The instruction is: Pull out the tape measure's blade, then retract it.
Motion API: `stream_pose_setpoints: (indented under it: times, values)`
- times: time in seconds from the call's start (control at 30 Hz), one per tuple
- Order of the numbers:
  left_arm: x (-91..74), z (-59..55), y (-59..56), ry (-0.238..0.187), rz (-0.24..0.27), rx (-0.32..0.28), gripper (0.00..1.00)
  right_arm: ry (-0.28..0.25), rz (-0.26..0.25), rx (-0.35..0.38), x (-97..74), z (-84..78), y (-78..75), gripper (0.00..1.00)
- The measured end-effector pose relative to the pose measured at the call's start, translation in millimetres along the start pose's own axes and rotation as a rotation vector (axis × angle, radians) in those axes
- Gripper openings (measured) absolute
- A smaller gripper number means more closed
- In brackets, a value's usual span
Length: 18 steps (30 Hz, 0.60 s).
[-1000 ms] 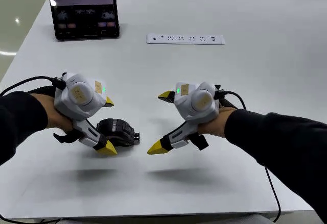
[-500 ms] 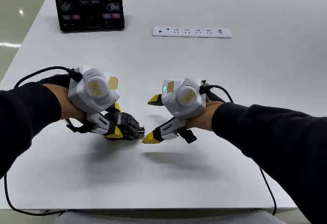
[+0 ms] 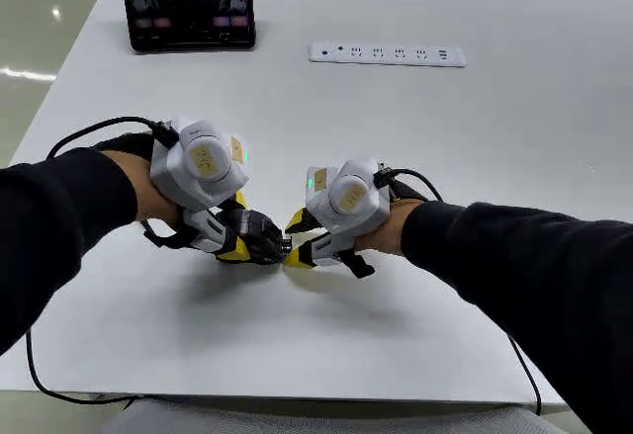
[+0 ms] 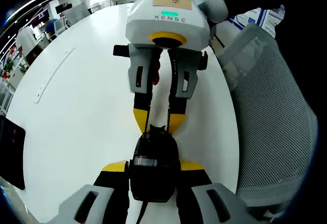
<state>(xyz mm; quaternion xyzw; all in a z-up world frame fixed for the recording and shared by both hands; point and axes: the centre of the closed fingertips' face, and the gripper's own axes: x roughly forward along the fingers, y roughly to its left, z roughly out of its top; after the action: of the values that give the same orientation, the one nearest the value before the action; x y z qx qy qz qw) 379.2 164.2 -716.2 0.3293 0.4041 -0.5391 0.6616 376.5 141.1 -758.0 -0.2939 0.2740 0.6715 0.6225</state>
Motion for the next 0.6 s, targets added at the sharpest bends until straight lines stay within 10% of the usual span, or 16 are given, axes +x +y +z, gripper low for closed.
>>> stream_pose_setpoints:
  times: [0.6]
  values:
    - [1.0, -0.7, 0.9, -0.028, 0.003, -0.032, 0.31, -0.045, -0.004, 0.043, -6.0, -2.6, -3.2, 0.08]
